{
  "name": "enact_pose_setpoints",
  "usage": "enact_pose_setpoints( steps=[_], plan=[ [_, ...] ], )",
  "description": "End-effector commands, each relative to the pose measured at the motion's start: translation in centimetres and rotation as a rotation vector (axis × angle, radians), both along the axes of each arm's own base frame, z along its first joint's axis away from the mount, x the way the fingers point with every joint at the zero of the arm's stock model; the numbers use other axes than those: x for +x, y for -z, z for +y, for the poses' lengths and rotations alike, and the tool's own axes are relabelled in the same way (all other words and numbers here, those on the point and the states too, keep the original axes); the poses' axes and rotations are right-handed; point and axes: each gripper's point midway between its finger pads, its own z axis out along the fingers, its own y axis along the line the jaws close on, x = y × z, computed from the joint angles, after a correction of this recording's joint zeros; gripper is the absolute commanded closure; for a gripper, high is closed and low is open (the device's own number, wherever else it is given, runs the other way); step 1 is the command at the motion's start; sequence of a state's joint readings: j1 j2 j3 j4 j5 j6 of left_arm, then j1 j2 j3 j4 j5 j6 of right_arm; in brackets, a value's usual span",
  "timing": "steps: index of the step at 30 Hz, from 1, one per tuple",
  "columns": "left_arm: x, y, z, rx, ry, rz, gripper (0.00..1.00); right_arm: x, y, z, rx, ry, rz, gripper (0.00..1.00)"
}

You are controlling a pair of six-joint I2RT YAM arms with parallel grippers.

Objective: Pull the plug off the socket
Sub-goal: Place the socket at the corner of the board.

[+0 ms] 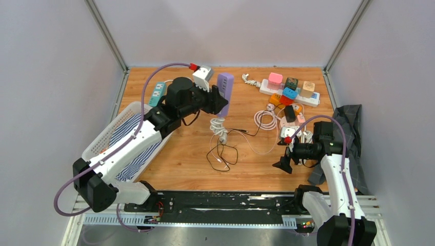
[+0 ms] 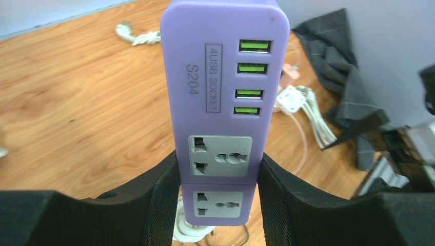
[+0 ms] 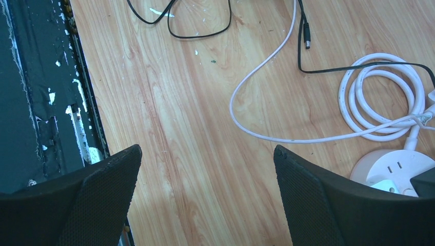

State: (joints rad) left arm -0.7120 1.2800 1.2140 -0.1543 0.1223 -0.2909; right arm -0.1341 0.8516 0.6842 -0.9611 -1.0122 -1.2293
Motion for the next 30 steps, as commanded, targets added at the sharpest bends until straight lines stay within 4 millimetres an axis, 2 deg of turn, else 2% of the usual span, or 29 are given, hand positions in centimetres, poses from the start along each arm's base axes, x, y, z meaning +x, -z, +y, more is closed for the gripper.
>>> enact_pose_setpoints(
  steps=[1,7,9,13,18,21,25,30],
  plan=[
    [2.6,-2.2,3.2,-0.035,-0.121,-0.025,1.0,-0.5,-0.1,0.2,0.028,-0.008,0.016,0.0],
    [7.1,0.3,6.8,0.011,-0.251,0.053,1.0,-0.6,-0.2,0.3,0.029,-0.015,0.013,0.0],
    [8.9,1.5,7.7,0.032,-0.291,0.101,1.0,-0.6,-0.4,0.3,0.03,-0.018,0.004,0.0],
    [12.2,2.3,8.8,0.106,-0.357,0.119,1.0,-0.6,-1.2,0.5,0.038,-0.019,-0.026,0.0],
    [18.1,4.5,11.6,0.236,-0.578,0.093,1.0,-0.9,-2.6,1.0,0.065,-0.031,-0.075,0.0],
    [21.6,7.1,11.6,0.284,-0.583,0.146,1.0,-0.9,-2.7,1.0,0.063,-0.032,-0.077,0.0],
    [25.1,10.8,11.6,0.36,-0.596,0.212,1.0,-0.7,-2.5,0.7,0.047,-0.021,-0.06,0.0],
    [27.8,15.4,12.9,0.399,-0.658,0.267,1.0,-0.5,-2.2,0.5,0.036,-0.015,-0.052,0.0]
  ],
)
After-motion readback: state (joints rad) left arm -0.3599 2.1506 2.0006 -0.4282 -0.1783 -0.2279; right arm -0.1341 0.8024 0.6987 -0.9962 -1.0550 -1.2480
